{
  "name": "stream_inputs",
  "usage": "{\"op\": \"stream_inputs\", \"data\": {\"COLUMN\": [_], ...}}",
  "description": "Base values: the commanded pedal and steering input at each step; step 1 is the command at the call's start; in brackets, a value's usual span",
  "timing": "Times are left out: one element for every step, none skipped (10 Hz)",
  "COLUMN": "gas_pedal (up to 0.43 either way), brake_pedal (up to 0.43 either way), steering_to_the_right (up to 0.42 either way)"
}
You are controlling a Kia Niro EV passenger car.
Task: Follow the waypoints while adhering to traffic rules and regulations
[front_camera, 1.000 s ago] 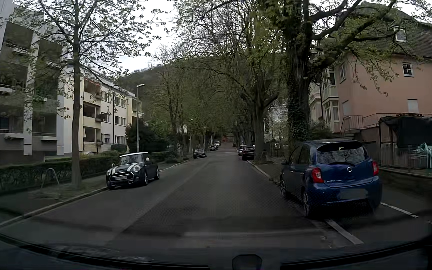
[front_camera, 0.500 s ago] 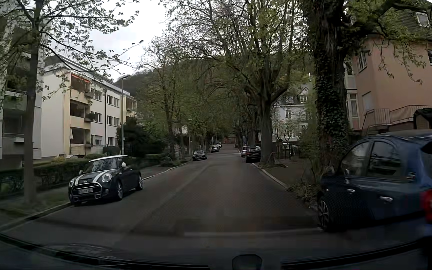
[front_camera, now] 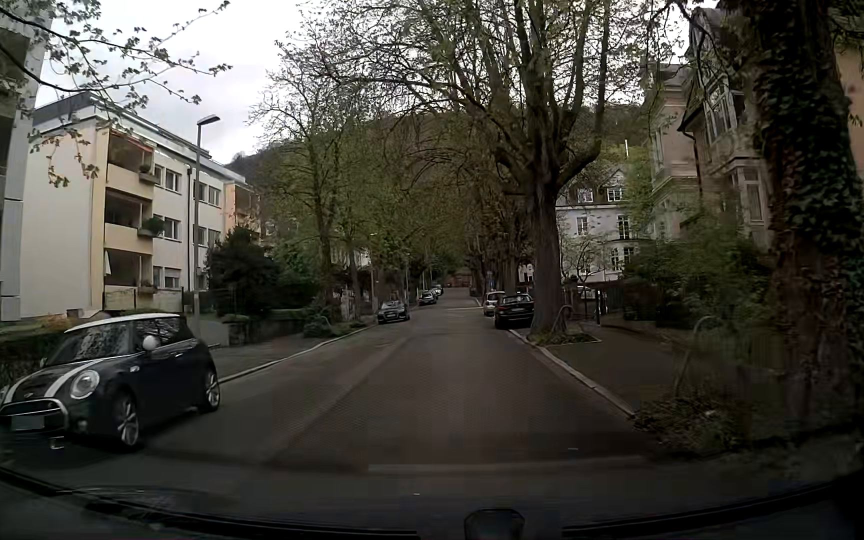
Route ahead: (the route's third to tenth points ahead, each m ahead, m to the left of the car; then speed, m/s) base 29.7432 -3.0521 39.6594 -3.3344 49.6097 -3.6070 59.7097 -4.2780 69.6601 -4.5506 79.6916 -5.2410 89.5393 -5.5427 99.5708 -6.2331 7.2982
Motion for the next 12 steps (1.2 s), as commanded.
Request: {"op": "stream_inputs", "data": {"gas_pedal": [0.130,0.130,0.130,0.130,0.130,0.130,0.130,0.130,0.130,0.130,0.118,0.118], "brake_pedal": [0.000,0.000,0.000,0.000,0.000,0.000,0.000,0.000,0.000,0.000,0.000,0.000], "steering_to_the_right": [0.005,0.006,0.006,0.006,0.006,0.006,0.006,0.006,0.006,0.006,0.006,0.006]}}
